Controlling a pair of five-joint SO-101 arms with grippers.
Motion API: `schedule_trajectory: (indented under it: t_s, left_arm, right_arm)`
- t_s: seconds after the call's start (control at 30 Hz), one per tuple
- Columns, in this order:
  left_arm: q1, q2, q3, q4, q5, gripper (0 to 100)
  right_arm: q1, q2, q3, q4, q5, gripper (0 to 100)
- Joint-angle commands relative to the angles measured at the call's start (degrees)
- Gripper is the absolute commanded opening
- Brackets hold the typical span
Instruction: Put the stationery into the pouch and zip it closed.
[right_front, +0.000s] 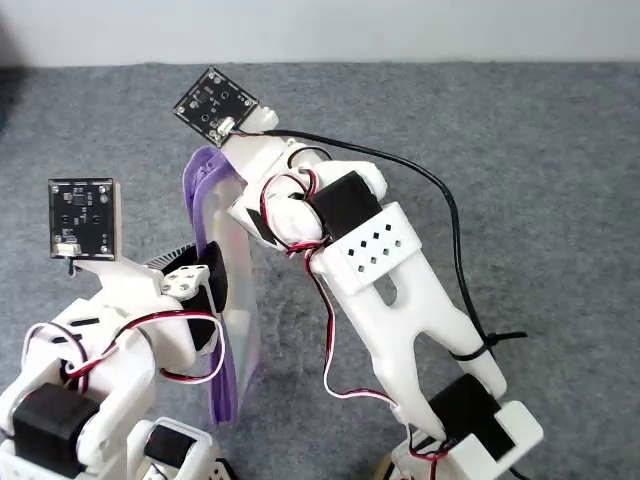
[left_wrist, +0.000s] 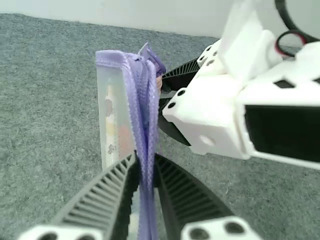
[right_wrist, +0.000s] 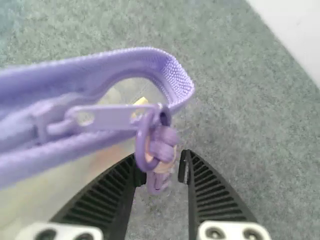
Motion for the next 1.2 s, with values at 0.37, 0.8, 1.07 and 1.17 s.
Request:
schedule_trajectory:
  t_s: [0.37, 0.8, 1.07, 1.17]
  left_arm:
    - [0.62, -1.14, 2.15, -2.37, 0.26, 1]
    - [0.62, -1.14, 2.24, -2.46, 0.26, 1]
    - [0.62, -1.14, 2.33, -2.46, 0.26, 1]
    - [0.62, -1.14, 2.33, -2.29, 0.26, 1]
  right_arm:
    - [-1.36, -0.22, -1.05, -4.79, 1.85, 24.7]
    - [-5.23, 0.22, -1.05, -6.55, 7.82, 24.5]
    - [-8.84, -0.04, -0.79, -6.2, 8.7, 24.4]
    - [-8.84, 0.13, -0.79, -6.46, 8.79, 22.2]
